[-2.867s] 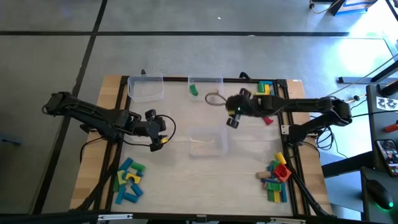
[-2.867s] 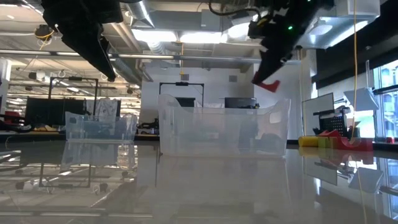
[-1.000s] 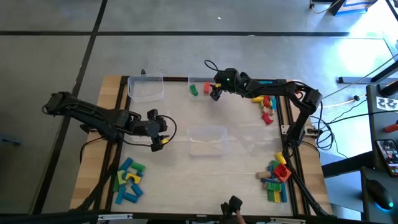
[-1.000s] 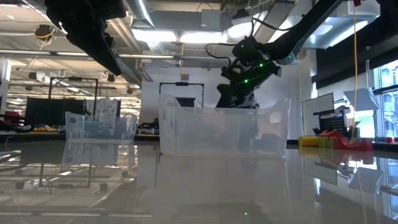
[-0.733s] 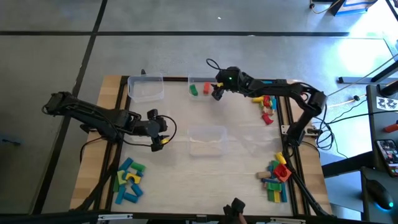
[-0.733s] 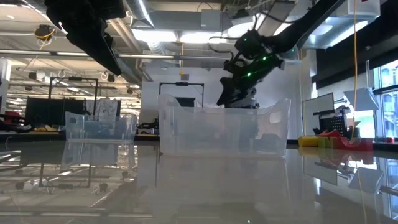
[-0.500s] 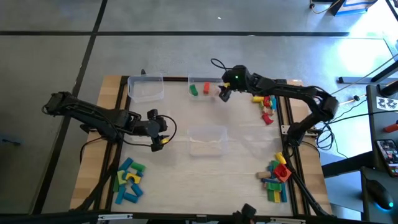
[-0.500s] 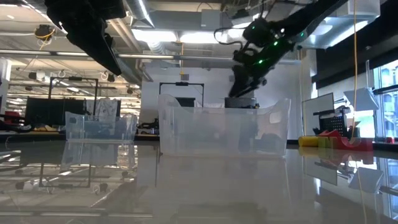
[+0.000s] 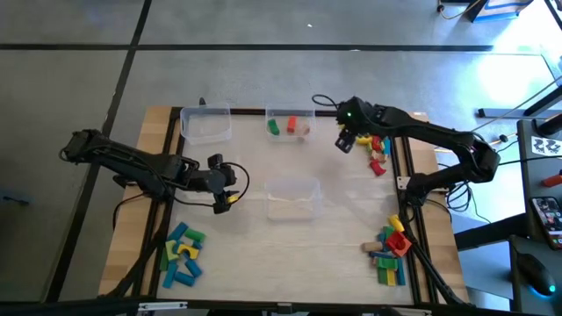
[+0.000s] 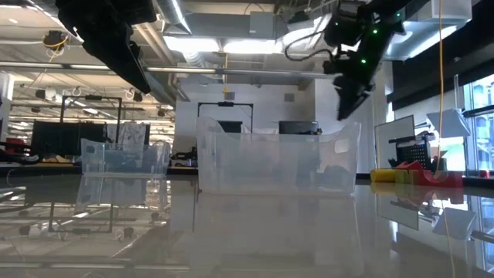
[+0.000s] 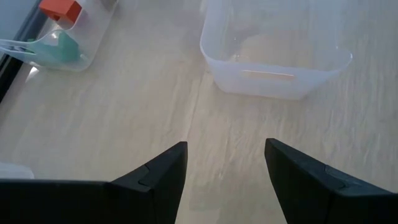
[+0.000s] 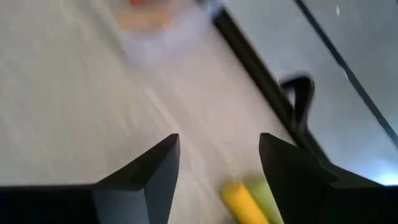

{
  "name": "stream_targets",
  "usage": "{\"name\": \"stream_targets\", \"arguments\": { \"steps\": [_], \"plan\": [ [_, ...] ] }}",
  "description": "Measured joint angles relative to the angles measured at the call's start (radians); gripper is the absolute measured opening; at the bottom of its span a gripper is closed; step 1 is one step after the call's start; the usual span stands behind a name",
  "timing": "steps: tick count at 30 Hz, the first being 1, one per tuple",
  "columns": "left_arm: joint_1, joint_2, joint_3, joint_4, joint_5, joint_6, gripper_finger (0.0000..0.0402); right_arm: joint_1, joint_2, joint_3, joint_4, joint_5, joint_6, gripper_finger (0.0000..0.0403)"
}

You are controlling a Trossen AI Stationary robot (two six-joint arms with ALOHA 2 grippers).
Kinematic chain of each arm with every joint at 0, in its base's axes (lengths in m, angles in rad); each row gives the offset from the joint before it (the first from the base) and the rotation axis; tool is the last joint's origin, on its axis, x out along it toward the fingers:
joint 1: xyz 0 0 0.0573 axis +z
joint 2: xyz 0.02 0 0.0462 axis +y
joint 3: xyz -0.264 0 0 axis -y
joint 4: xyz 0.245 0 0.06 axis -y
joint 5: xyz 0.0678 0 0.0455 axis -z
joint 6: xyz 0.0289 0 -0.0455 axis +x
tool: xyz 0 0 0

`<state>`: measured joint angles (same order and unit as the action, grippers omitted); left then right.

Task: Sort blocks by size
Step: Put the yellow cylindrical block into the bottom transparent bin

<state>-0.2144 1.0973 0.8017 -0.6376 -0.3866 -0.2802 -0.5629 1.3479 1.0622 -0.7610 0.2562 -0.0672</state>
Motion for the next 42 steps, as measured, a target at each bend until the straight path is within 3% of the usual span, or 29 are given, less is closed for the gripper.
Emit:
{"name": "stream_targets", "arguments": {
  "steps": [5, 11, 20, 29, 34, 42],
  "plan": [
    [0.000, 0.000, 0.000, 0.000, 0.000, 0.000, 0.0210, -0.001, 0.009, -0.001, -0.125, 0.055, 0.018, 0.0220],
    [0.000, 0.000, 0.000, 0.000, 0.000, 0.000, 0.0210, -0.001, 0.009, -0.046, -0.099, 0.149, 0.013, 0.0220],
    [0.000, 0.000, 0.000, 0.000, 0.000, 0.019, 0.0210, -0.001, 0.018, -0.135, -0.019, 0.154, -0.096, 0.0220],
    [0.000, 0.000, 0.000, 0.001, 0.000, 0.017, 0.0210, -0.003, 0.140, -0.144, -0.014, 0.167, -0.131, 0.0220],
    [0.000, 0.000, 0.000, 0.001, 0.000, 0.015, 0.0210, -0.003, 0.205, -0.144, -0.015, 0.230, -0.220, 0.0220],
    [0.000, 0.000, 0.000, 0.001, 0.000, 0.014, 0.0210, -0.033, 0.270, -0.144, -0.020, 0.227, -0.415, 0.0220]
  ]
}}
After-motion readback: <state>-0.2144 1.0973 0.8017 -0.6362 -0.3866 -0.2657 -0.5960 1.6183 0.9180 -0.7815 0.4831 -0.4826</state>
